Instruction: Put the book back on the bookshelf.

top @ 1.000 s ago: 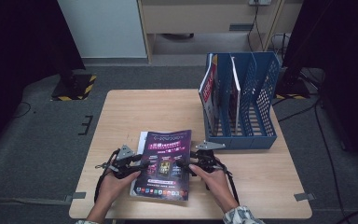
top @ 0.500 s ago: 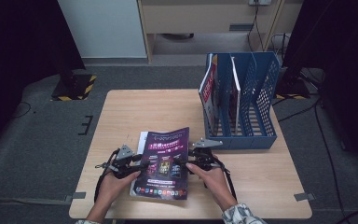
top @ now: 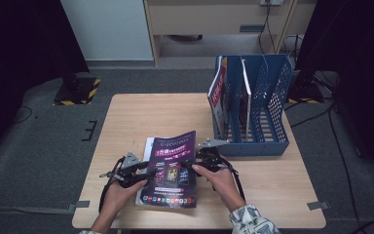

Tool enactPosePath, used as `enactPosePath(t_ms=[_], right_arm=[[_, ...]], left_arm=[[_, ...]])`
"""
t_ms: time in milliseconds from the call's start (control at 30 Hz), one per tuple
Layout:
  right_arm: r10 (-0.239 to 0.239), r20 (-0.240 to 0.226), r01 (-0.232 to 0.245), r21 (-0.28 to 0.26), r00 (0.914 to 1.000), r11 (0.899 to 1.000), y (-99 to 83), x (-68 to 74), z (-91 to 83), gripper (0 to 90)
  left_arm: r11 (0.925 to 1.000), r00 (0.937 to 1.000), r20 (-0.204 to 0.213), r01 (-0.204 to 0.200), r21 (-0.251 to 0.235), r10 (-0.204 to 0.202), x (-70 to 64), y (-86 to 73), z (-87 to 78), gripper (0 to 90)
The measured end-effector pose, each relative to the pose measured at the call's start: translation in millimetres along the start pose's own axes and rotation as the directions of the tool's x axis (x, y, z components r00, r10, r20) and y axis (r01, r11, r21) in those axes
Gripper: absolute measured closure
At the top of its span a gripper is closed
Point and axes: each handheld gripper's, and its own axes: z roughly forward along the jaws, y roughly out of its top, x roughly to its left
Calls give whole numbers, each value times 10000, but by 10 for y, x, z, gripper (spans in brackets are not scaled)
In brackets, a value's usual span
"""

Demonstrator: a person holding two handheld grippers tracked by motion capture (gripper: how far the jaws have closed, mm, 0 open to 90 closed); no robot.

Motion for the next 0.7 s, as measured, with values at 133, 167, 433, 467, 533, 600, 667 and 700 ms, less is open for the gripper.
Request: enactPosePath(t_ms=[133,167,433,467,533,600,667,700], right_arm=[[-55,54,55,2,10000,10000,60,29,21,286],[-9,55,9,27,10000,10000,76,36,26,286],[-143,151,140,156,9998,9998,210,80,116,284],[-236,138,234,182,9996,9996,231,91,134,284],[-340,192,334,273,9992,9991,252,106,163,284],[-349,230,338,428,9991,9985,265,119,198,284],[-468,277,454,514,9985,9976,272,127,229,283],[-414,300,397,550,9987,9977,274,131,238,283]], left_arm=[[10000,10000,27,14,11,-14,4,0,-1,481],[10000,10000,22,9,9,-9,3,1,-1,481],[10000,10000,12,67,51,-67,-1,8,-2,485],[10000,10000,7,45,31,-45,1,6,-1,485],[10000,10000,-24,58,28,-58,-5,6,-1,484],[10000,10000,0,60,53,-60,-15,7,2,465],[10000,10000,21,81,58,-81,-16,9,3,455],[9999,9999,18,100,62,-100,-17,10,4,452]])
